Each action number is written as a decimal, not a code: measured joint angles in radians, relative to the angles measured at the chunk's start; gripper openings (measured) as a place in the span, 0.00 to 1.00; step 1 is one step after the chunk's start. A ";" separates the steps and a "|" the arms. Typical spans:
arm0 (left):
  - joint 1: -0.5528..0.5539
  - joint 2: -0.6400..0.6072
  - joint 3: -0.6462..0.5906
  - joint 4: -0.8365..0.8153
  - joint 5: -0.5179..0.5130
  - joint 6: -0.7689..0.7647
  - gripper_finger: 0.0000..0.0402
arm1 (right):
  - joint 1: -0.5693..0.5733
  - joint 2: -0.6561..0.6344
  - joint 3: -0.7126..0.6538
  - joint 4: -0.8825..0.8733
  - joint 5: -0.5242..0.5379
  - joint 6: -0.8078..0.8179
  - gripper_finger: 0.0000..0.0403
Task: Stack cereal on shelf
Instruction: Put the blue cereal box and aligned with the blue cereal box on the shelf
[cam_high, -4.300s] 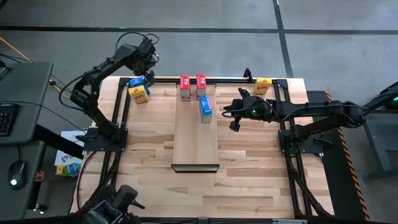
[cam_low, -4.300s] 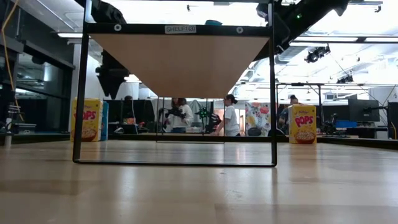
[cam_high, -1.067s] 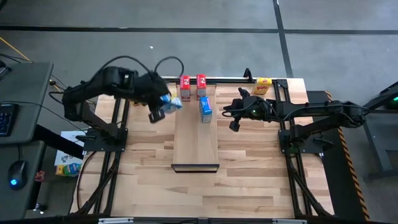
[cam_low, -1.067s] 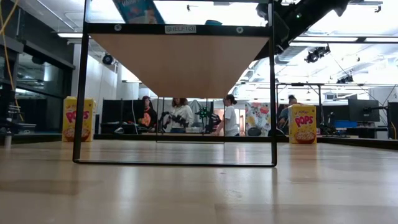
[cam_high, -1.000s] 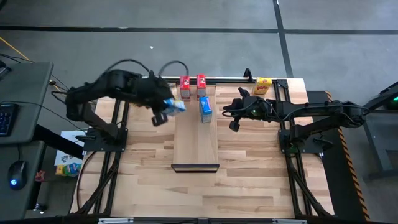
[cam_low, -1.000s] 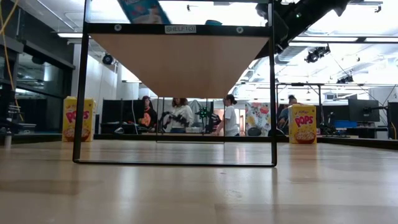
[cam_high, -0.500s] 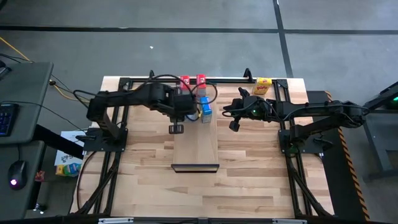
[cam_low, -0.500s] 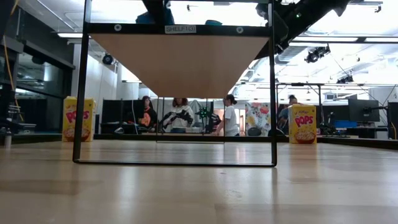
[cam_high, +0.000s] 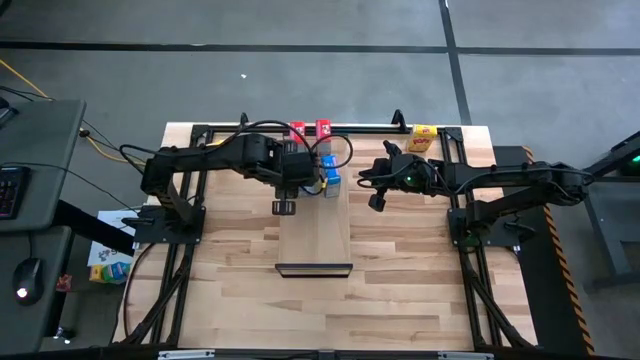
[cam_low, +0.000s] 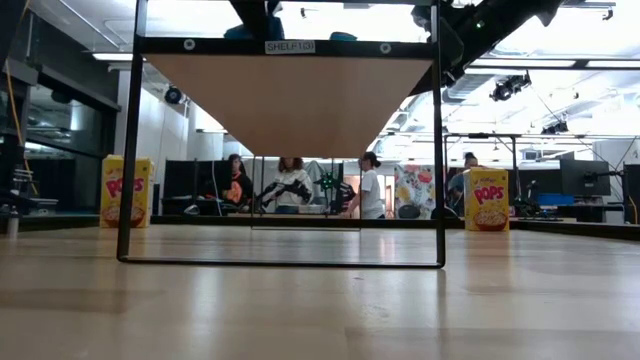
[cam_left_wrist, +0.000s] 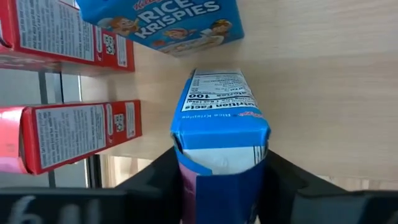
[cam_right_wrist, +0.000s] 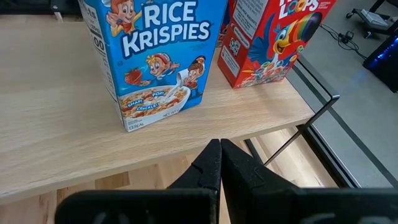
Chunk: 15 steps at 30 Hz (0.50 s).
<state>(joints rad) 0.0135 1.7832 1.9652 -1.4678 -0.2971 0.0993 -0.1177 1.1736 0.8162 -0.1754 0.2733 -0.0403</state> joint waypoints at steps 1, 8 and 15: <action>0.000 0.000 0.000 0.002 0.000 0.002 0.38 | 0.000 0.000 0.000 0.000 0.000 0.004 0.00; 0.000 0.000 0.000 0.015 -0.002 0.003 0.53 | 0.000 0.000 0.000 0.000 0.000 0.017 0.00; 0.000 0.000 0.000 0.003 -0.024 0.010 0.57 | 0.000 0.000 0.000 0.000 0.000 0.016 0.00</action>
<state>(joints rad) 0.0135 1.7830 1.9652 -1.4650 -0.3212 0.1091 -0.1180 1.1736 0.8162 -0.1753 0.2733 -0.0243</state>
